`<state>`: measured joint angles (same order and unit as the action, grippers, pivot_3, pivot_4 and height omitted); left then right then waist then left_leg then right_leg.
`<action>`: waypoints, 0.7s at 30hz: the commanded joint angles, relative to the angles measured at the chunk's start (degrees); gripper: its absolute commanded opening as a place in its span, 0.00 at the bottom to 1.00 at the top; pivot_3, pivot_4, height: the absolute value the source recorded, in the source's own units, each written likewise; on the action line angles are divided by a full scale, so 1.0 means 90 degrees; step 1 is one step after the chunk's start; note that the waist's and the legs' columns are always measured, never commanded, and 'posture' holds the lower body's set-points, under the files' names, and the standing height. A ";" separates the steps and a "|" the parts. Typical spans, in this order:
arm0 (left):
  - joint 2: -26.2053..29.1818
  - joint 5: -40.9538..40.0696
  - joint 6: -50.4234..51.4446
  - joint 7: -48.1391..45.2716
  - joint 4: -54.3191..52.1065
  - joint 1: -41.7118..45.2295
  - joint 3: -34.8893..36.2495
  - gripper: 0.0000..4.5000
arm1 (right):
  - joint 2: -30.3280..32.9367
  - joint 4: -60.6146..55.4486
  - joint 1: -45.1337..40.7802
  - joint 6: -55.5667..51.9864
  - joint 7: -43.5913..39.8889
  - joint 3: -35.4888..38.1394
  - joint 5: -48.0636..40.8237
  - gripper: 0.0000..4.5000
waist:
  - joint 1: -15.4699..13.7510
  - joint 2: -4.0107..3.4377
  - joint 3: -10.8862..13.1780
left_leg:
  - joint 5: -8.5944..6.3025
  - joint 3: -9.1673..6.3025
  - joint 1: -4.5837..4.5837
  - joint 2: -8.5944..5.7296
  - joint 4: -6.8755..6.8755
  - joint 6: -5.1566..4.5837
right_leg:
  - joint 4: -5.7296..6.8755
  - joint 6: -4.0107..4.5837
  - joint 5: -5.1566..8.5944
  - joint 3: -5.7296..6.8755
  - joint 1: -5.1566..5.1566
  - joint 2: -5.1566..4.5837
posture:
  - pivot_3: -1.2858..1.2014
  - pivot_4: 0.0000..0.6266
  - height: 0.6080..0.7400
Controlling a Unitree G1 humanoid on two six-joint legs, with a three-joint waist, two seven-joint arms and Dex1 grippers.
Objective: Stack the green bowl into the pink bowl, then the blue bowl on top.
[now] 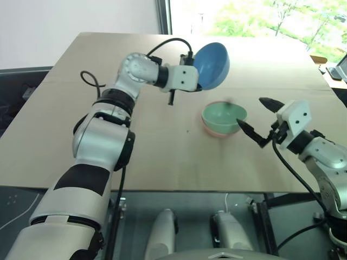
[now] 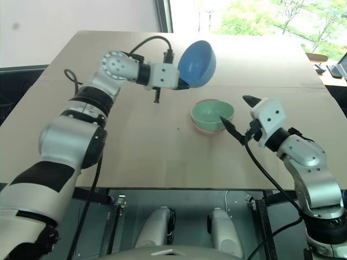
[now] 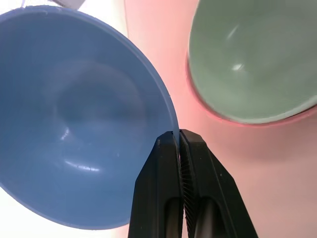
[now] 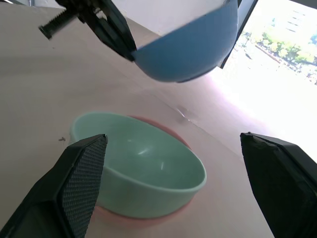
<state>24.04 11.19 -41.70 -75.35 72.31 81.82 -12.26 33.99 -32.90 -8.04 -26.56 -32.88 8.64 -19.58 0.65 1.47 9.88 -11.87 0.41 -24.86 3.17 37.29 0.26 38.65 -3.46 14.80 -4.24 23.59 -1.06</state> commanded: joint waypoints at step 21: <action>-0.0426 -0.0845 -0.0174 -0.1905 -0.0575 0.0407 -0.0429 0.01 | 0.0615 -0.2146 0.3523 -0.0220 -0.1089 0.3891 -0.2566 1.00 | 0.0016 0.0002 -0.0002 | 0.0000 -0.0015 0.0012 0.0000 0.0017 -0.0001 | 0.0018 -0.0001 0.0002 0.0006 -0.0017 0.0003 | 0.52 0.24 1.00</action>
<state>20.39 4.81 -42.78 -92.28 67.72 83.22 -15.23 39.29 -50.02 23.01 -29.30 -43.26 40.68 -41.58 0.79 1.49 9.86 -11.88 0.29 -24.74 3.16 37.44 0.25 38.82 -3.47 14.82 -4.20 23.44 -1.03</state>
